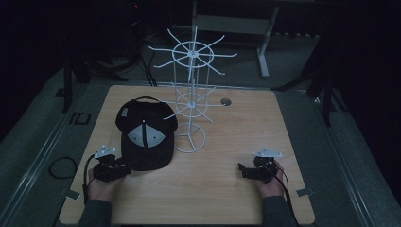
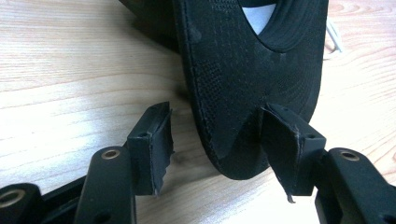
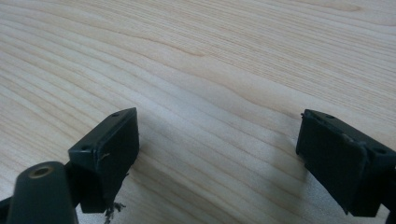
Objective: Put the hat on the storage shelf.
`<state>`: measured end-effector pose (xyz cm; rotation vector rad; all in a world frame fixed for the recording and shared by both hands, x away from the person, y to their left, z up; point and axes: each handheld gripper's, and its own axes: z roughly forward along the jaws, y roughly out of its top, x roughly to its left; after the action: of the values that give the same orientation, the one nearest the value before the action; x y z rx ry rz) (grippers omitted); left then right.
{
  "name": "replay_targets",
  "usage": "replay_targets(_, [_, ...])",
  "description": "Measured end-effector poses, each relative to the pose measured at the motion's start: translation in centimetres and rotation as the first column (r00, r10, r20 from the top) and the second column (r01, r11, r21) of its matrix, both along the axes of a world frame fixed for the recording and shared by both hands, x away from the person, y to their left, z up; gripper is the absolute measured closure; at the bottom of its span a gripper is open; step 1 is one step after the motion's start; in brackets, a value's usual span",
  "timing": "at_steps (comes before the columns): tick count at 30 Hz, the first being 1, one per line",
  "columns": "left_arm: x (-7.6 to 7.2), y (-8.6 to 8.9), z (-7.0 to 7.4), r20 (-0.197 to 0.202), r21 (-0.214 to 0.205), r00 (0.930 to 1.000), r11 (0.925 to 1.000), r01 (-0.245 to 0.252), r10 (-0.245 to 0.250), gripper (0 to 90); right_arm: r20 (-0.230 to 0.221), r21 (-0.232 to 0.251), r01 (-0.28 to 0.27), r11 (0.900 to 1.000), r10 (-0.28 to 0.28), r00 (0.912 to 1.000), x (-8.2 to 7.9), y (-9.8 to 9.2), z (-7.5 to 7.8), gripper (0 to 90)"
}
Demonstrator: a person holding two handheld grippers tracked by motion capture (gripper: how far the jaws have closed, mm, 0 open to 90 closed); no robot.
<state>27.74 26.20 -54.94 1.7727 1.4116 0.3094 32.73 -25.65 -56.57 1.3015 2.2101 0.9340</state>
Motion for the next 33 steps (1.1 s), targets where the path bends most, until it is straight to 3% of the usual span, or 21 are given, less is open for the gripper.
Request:
replay_targets(18, [0.8, -0.2, -0.7, -0.034, -0.04, 0.9978, 0.9977, 0.055, -0.057, 44.6, 0.0, 0.0, 0.0, 1.0, 0.0, 1.0, 0.0, 0.0, 0.0, 12.9])
replay_targets(30, [0.8, -0.7, -0.6, -0.047, -0.042, 0.9929, 0.9933, 0.108, -0.11, 58.7, 0.0, 0.0, 0.0, 1.0, 0.0, 1.0, 0.0, 0.0, 0.0, 12.9])
replay_targets(33, [0.8, -1.1, -0.3, -0.035, -0.061, 0.9889, 0.988, 0.142, -0.144, 62.6, 0.0, 0.0, 0.0, 1.0, 0.0, 1.0, 0.0, 0.0, 0.0, 12.9])
